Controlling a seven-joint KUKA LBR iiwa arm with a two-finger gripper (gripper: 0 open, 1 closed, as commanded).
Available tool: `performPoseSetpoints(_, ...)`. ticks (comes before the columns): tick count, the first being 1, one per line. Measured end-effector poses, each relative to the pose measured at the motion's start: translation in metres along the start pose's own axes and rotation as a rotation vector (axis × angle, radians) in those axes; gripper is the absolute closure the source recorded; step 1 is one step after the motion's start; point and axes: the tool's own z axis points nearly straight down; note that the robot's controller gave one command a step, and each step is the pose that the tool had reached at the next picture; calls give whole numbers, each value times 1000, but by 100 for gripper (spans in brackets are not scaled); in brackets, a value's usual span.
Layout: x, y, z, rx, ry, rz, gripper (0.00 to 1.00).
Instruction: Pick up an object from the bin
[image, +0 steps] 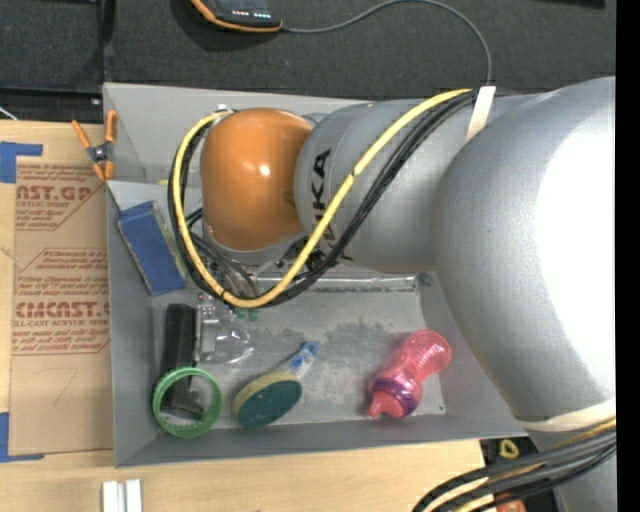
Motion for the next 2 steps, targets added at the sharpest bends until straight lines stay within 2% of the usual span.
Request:
performPoseSetpoints(1,-2,-2,-5,-2,-7,3,0)
performPoseSetpoints(2,38,11,60,-2,-28,-414,0)
